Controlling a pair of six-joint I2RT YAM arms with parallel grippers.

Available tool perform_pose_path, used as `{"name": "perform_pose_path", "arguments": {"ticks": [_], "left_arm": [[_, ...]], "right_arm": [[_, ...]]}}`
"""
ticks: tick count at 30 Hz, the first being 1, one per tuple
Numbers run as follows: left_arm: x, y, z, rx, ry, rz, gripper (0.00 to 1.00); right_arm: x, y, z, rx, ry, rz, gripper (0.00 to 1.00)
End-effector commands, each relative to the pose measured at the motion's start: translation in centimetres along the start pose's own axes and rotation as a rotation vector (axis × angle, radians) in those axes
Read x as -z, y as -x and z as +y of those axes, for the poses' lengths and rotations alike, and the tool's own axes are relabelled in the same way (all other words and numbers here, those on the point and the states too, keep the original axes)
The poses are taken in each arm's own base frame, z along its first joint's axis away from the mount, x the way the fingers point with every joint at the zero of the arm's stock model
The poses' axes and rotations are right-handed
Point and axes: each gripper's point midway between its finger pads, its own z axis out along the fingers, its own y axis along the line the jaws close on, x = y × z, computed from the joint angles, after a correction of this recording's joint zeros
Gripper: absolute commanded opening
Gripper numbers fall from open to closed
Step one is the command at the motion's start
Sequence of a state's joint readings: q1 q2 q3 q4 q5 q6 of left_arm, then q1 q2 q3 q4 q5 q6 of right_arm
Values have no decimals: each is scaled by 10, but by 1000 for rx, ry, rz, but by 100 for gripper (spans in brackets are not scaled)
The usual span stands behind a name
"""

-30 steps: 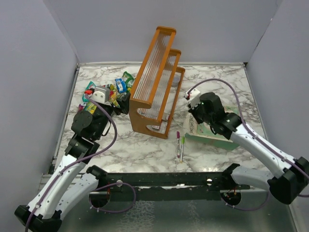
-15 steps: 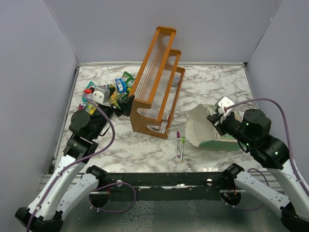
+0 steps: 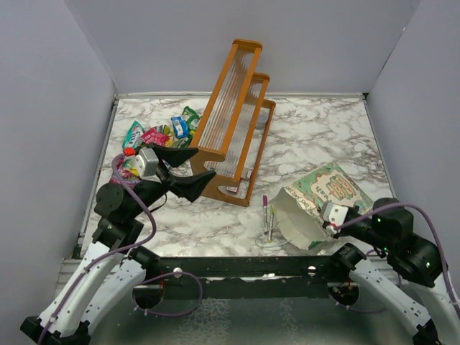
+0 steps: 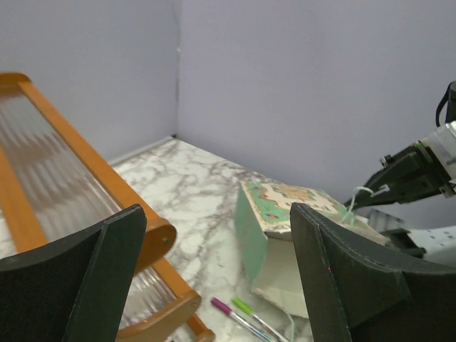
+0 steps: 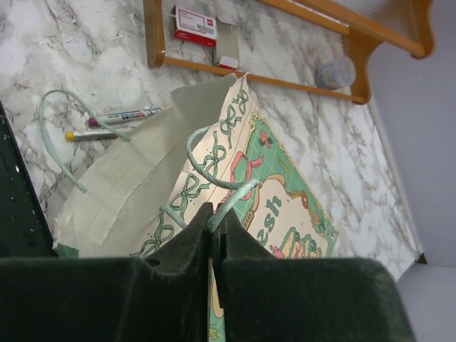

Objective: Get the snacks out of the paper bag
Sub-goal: Adjust the paper bag at the center of the board.

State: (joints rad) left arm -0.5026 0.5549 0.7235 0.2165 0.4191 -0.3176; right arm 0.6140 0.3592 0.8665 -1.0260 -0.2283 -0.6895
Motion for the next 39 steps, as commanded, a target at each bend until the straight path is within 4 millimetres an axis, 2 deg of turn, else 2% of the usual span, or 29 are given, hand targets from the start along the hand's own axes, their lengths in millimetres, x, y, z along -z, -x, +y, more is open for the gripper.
{"name": "perform_pose_path", "arguments": {"ticks": [1,3,5,9,11,13,17,18,19,20,22,23,24,25,27,29,30,32,33,36,37,39], "left_arm": [[5,-1,-37,148,-193,-57,84],[5,-4,-44,176,-229,-67,82],[4,-11,-46,190,-242,-57,81],[-4,-33,-54,213,-266,-5,79],[-12,-45,-58,219,-261,33,78],[-18,-57,-64,216,-249,74,77],[-27,-70,-79,212,-256,121,77],[-28,-73,-84,214,-265,132,77],[-29,-76,-88,212,-269,143,77],[-30,-79,-91,207,-269,157,77],[-32,-84,-93,188,-261,180,77],[-33,-87,-93,179,-257,195,77],[-34,-91,-93,170,-256,209,77],[-34,-95,-94,166,-258,218,77],[-36,-101,-102,160,-267,221,77],[-38,-111,-114,141,-269,225,77],[-40,-116,-121,122,-264,228,77],[-41,-131,-142,71,-265,240,77],[-42,-137,-150,47,-251,236,77],[-42,-158,-167,15,-228,195,77],[-44,-166,-169,17,-215,188,75],[-51,-185,-166,36,-161,200,65]], "right_arm": [[11,-9,17,72,6,-45,2],[14,-14,18,47,-7,-25,2],[19,-10,7,29,-69,-29,2],[35,26,-34,-12,-256,-153,2],[43,38,-55,-24,-358,-188,2],[44,41,-68,-33,-410,-184,2],[33,36,-84,-79,-436,-107,2],[24,37,-80,-71,-392,-101,2],[12,41,-65,-24,-279,-115,2],[-3,44,-38,30,-104,-129,2],[-30,33,20,23,246,-109,2],[-39,23,38,-24,365,-59,2],[-45,16,46,-72,417,-15,2],[-47,18,42,-82,396,-21,2],[-38,47,14,-76,255,-120,2],[-20,76,-19,-51,73,-243,2],[-10,83,-39,-57,-41,-274,2],[8,96,-62,-87,-188,-345,2],[14,100,-64,-88,-212,-376,2],[20,103,-51,-74,-168,-411,2],[21,101,-48,-73,-158,-404,2],[21,96,-43,-78,-146,-384,2]]}}
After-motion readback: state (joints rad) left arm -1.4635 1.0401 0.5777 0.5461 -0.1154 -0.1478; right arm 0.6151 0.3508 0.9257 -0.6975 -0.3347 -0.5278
